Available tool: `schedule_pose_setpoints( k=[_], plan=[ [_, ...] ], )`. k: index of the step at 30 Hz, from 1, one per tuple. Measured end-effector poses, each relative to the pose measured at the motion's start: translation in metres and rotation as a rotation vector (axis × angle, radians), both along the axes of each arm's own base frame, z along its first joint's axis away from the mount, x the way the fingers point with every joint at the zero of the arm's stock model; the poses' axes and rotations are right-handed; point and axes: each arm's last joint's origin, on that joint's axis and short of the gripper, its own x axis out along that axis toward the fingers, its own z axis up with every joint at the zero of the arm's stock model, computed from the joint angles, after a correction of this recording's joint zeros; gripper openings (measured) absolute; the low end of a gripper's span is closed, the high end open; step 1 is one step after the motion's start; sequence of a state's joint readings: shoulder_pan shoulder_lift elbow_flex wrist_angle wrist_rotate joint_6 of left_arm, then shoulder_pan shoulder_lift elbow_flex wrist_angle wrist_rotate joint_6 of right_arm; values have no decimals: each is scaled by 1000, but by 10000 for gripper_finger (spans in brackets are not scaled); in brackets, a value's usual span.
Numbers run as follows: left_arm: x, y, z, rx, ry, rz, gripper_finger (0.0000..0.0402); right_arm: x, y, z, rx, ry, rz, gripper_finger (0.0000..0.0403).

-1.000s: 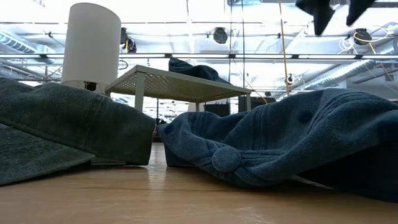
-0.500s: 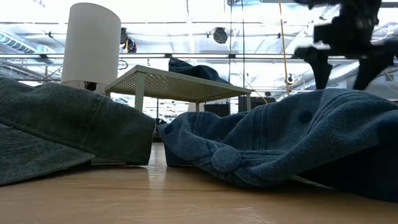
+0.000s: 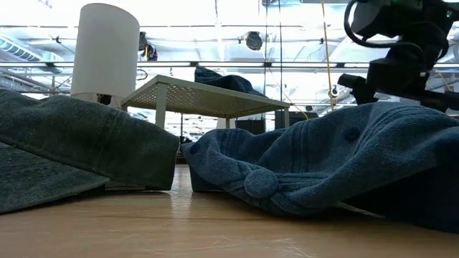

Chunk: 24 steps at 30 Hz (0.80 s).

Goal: Pick & Place hat
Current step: Stack the top blue cap on the other blue cap on the shelf

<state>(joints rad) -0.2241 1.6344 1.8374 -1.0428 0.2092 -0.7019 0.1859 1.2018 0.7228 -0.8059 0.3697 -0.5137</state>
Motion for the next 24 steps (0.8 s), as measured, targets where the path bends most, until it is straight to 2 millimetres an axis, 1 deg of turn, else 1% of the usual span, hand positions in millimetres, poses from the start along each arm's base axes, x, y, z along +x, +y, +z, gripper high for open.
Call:
schedule_pose_setpoints(
  k=[5,12,17,22,24],
  plan=[
    [0,0,0,0,0,0,308,-1,-4,-6,1,-8,-18,232],
    [0,0,0,-1,0,0,299,-3,-10,-13,4,-9,-45,168],
    [0,0,0,-2,1,3,308,-4,-10,-18,-1,-3,-27,107],
    [0,0,0,-6,4,7,310,-4,-9,-18,2,-11,-30,20],
    [0,0,0,-9,5,5,307,-4,-9,-18,7,-16,-48,11]
  ],
)
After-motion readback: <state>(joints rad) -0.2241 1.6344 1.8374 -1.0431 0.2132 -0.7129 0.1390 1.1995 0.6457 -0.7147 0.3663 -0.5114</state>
